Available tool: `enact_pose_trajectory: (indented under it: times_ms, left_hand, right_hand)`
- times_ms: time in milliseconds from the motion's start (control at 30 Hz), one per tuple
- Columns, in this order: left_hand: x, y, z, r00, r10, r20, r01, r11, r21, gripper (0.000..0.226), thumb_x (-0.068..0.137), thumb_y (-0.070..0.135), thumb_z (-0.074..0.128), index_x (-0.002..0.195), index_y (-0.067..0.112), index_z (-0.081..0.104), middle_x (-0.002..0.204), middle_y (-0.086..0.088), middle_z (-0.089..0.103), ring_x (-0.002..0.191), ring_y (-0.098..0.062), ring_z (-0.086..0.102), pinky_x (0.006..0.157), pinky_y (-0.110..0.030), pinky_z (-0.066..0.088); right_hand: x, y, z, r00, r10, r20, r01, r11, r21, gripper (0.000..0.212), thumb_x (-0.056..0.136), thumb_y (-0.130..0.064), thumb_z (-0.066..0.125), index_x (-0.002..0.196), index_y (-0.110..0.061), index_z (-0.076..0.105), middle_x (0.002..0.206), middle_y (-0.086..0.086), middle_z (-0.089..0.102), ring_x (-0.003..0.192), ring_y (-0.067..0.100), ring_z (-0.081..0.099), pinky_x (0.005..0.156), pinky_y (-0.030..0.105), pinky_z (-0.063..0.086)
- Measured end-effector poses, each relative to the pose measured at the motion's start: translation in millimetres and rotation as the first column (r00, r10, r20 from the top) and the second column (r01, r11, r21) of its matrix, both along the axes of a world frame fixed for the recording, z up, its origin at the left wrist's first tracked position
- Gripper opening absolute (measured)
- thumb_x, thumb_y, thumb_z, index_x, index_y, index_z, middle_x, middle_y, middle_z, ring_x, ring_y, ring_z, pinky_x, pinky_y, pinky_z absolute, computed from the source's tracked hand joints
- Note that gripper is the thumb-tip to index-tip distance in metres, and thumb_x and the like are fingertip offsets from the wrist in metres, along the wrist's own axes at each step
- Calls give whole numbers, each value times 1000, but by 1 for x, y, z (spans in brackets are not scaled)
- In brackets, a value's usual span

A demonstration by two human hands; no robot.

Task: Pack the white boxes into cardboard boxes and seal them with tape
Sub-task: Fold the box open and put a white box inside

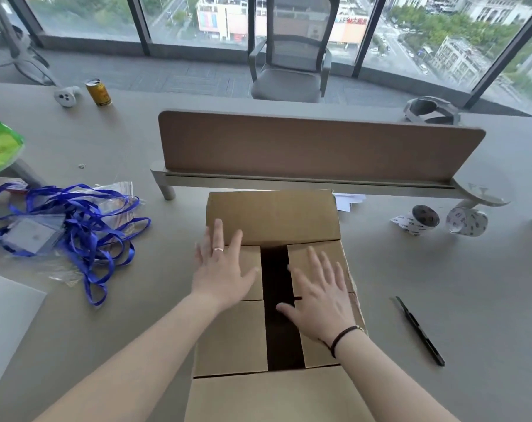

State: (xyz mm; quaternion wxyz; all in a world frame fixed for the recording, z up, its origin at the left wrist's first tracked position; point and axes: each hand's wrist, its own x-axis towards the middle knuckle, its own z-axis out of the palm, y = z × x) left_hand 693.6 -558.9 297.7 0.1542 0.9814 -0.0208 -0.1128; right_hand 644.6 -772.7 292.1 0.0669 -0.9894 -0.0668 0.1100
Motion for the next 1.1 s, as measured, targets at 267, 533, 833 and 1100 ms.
enact_pose_trajectory:
  times_ms: [267,533,833,1100]
  left_hand:
    - [-52,-32,4,963,-239,-127,258,952,163,64,89,50,50,149,42,32,158,-7,-41,144,-33,-41,120,-60,-13]
    - [-55,-9,80,991,-56,-120,57,998,4,42,93,42,50,134,36,55,167,11,15,149,-14,28,105,-33,41]
    - [-72,43,115,999,27,-24,-23,988,153,51,101,14,47,142,44,46,156,19,38,136,-12,47,96,-34,50]
    - [-76,43,56,997,-7,-81,51,828,558,70,101,37,45,160,37,8,169,-3,-12,154,-32,-15,117,-64,-13]
  right_hand:
    - [-10,11,3,989,39,-145,-57,991,-125,54,88,-29,50,142,-35,48,170,9,-9,154,34,-19,121,60,-13]
    - [-9,-19,63,1000,3,-20,0,992,126,48,86,-27,53,133,-35,51,168,-4,9,155,23,8,123,46,17]
    - [-3,-136,79,945,-326,5,320,929,184,47,86,-31,60,133,-30,58,157,-7,39,147,20,27,115,44,35]
    - [-34,-137,25,923,-380,-62,381,925,-1,64,95,-52,49,155,-37,31,171,-1,-8,156,30,-7,125,52,5]
